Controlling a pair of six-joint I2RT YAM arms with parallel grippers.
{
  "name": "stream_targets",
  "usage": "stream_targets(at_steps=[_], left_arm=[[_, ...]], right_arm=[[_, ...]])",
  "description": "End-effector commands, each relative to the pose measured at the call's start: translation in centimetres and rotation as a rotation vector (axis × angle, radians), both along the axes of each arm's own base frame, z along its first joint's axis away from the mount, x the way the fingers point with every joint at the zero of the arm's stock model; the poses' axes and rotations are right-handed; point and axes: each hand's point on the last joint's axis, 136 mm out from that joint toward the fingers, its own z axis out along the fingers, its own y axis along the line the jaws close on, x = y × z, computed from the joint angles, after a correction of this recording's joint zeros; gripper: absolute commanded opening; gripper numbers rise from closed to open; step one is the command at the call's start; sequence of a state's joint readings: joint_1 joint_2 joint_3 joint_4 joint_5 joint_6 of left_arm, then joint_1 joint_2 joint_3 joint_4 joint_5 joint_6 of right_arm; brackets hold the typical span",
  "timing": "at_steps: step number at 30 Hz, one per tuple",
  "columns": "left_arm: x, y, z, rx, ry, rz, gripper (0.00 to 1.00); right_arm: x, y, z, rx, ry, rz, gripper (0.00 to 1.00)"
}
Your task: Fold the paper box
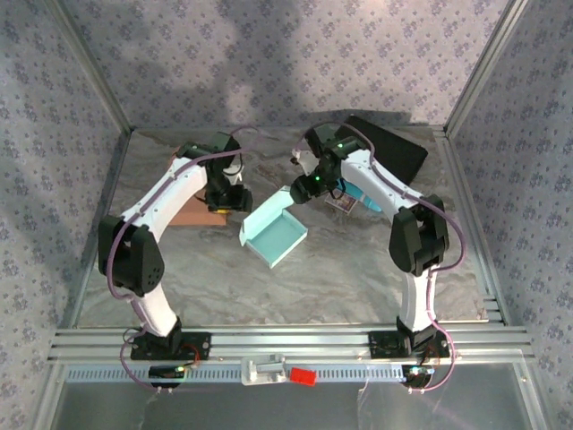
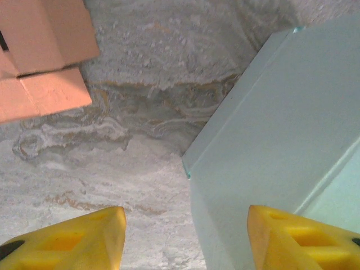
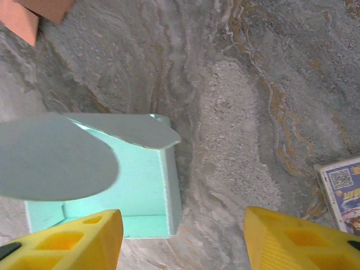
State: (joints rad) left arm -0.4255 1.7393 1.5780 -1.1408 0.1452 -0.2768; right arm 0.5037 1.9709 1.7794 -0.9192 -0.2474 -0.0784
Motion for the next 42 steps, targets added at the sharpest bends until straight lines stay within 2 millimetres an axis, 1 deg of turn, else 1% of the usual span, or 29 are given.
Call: stream_targets(at_steps=[1, 2, 5, 7, 8, 10, 12, 13, 14, 15, 17, 19, 21, 23, 25, 30, 35, 38, 42], left_arm=[[-0.4, 0.6, 1.3, -0.008, -0.045, -0.008, 0.6], [-0.2, 0.9, 1.6, -0.007, -0.054, 0.01, 0.6], [0.6, 2.2, 2.7, 0.009, -0.101, 0.078, 0.61], [1.1, 3.4, 4.0, 0.033, -0.14, 0.138, 0.63], [1.1, 3.6, 4.7, 0.032, -0.162, 0.158, 0.63], [0.7, 3.7, 6.2, 0.001, -0.197, 0.2, 0.64], [-0.2, 3.7, 7.4, -0.027, -0.222, 0.222, 0.64], [-0.8, 3.5, 7.6, -0.047, -0.224, 0.216, 0.65], [-1.3, 3.3, 7.6, -0.062, -0.214, 0.209, 0.65], [-2.0, 3.0, 7.1, -0.079, -0.183, 0.203, 0.65], [-3.4, 2.7, 6.1, -0.09, -0.111, 0.195, 0.65], [-4.6, 2.1, 5.4, -0.101, -0.063, 0.177, 0.68], [-5.3, 1.6, 4.8, -0.093, -0.038, 0.164, 0.69], [-5.8, 1.1, 4.2, -0.084, -0.021, 0.152, 0.7], [-6.1, 0.6, 3.4, -0.066, -0.009, 0.141, 0.7], [-6.2, 0.7, 1.6, -0.001, 0.013, 0.134, 0.7], [-5.5, 0.7, 0.2, 0.051, -0.003, 0.105, 0.7], [-5.1, 0.4, -0.7, 0.078, -0.003, 0.087, 0.65], [-4.5, 0.0, -1.4, 0.08, 0.001, 0.096, 0.56]], right_arm=[[0.5, -0.9, 0.4, -0.058, -0.033, 0.024, 0.59], [0.5, -1.1, 0.7, -0.061, -0.04, 0.015, 0.59], [0.4, -1.5, 2.5, -0.035, -0.081, 0.001, 0.59], [-0.1, -1.4, 3.4, -0.006, -0.097, 0.008, 0.59], [-0.5, -1.2, 3.5, 0.002, -0.096, 0.015, 0.59], [-1.2, -0.8, 3.2, 0.011, -0.083, 0.055, 0.58], [-1.6, -0.4, 2.6, 0.025, -0.074, 0.104, 0.58], [-1.7, -0.2, 2.4, 0.041, -0.071, 0.117, 0.58], [-1.6, 0.0, 2.3, 0.058, -0.075, 0.124, 0.58], [-1.4, 0.3, 2.4, 0.086, -0.079, 0.135, 0.59], [-1.4, 1.3, 2.8, 0.169, -0.102, 0.21, 0.65], [-0.8, 1.8, 3.1, 0.205, -0.156, 0.258, 0.69], [-0.3, 2.1, 3.1, 0.218, -0.183, 0.293, 0.71], [0.1, 2.4, 3.1, 0.229, -0.193, 0.333, 0.75], [0.8, 2.8, 2.7, 0.223, -0.195, 0.358, 0.75], [1.2, 4.0, 1.8, 0.224, -0.177, 0.416, 0.73], [2.2, 4.4, 0.9, 0.195, -0.199, 0.405, 0.72], [2.5, 5.0, 0.9, 0.196, -0.213, 0.416, 0.71], [2.4, 5.7, 1.1, 0.222, -0.194, 0.424, 0.65]])
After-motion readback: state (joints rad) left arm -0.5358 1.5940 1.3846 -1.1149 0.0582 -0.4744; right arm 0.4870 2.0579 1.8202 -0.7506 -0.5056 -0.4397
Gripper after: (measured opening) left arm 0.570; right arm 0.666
